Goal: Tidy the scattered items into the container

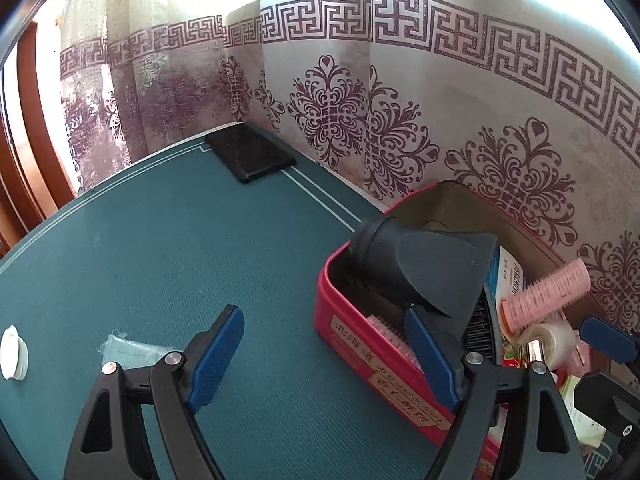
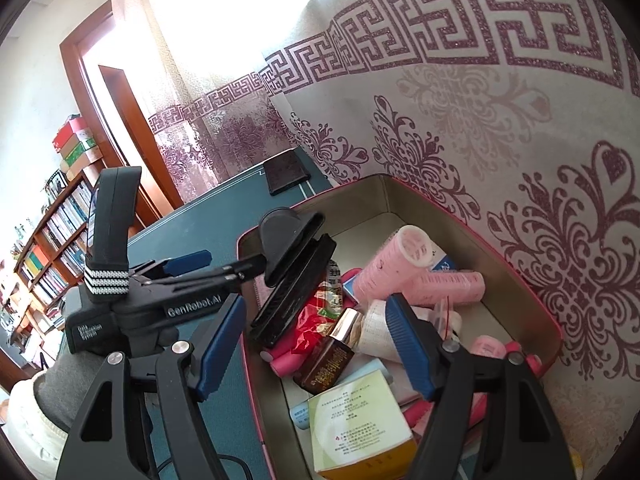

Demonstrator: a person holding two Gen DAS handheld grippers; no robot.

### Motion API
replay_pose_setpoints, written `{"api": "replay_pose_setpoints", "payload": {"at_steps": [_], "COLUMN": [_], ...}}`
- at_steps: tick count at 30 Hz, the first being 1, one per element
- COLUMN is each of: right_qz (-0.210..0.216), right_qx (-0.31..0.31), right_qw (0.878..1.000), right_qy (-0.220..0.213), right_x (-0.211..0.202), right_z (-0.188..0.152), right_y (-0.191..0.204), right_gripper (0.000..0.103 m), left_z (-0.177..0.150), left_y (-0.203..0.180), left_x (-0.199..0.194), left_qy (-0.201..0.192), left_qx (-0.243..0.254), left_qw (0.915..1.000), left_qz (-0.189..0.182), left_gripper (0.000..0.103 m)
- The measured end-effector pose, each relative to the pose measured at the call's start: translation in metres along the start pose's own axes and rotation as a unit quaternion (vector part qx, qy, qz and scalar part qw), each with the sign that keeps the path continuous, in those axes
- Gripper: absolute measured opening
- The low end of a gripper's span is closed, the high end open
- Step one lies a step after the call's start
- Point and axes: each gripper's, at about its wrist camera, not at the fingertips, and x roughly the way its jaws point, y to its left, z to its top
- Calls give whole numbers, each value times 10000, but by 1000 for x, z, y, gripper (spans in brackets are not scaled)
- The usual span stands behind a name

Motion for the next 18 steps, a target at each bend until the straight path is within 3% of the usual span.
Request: {"api": "replay_pose_setpoints", "payload": {"at_steps": [7,10,18], "right_qz": [50,97,265], "right_qx": [-32,-96,-283], "right_qw": [10000,9999,9992], "right_qy": [-9,10,87], "right_x": [-2,-3,-7], "right_z": [-1,-1,-6], "right_y": [7,13,35], "right_gripper": [78,79,79], "left_z": [-7,-14,-43], "left_y": [21,34,67], "left_x": [-29,-43,-72], "left_qy": [-295,-407,-364], "left_qx": [-553,-805,-1158], "left_qw": [9980,9959,9926], "left_qz": [-38,-106,-93], "left_gripper": [85,102,102]}}
